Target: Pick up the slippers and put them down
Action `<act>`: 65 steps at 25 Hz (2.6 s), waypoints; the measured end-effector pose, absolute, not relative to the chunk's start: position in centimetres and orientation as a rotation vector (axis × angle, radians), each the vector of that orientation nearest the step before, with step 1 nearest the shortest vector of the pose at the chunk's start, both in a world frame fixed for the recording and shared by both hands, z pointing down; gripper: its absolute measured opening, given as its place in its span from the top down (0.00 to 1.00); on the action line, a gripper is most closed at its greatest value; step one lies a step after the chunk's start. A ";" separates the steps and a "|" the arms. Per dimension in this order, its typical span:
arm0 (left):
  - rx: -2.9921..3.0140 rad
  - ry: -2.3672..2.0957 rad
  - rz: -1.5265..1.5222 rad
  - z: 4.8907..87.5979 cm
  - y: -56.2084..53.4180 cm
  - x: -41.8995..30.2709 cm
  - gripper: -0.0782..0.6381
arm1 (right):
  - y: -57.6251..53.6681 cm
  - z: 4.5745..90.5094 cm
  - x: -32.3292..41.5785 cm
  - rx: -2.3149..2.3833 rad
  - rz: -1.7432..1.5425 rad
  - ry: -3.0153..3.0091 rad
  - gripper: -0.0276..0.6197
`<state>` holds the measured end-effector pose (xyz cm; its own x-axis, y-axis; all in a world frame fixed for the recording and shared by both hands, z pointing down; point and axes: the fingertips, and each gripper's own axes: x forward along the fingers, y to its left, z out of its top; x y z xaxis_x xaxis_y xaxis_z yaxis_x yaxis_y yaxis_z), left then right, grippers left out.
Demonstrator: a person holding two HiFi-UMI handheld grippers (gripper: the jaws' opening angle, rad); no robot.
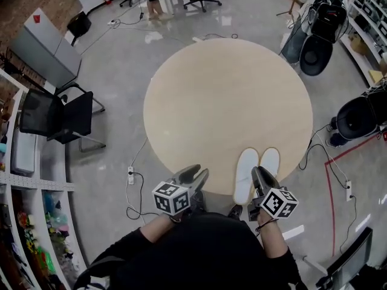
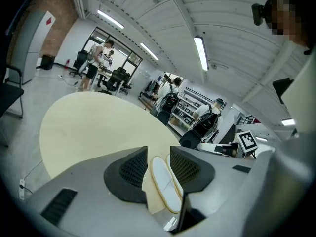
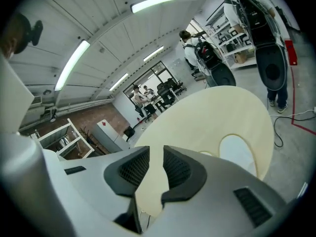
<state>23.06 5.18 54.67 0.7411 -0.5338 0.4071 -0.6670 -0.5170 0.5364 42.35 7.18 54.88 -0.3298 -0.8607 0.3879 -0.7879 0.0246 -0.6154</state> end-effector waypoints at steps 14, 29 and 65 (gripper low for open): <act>2.523 -0.599 0.097 49.3 1.7 17.6 0.86 | 3.9 47.0 29.5 -1.774 -0.657 2.482 0.93; 2.522 -0.655 0.005 46.8 0.7 12.7 0.86 | 3.0 42.7 24.9 -1.790 -0.492 2.507 0.93; 2.663 -0.562 0.136 47.5 2.3 13.4 0.86 | 3.7 42.2 22.4 -1.835 -0.416 2.599 0.93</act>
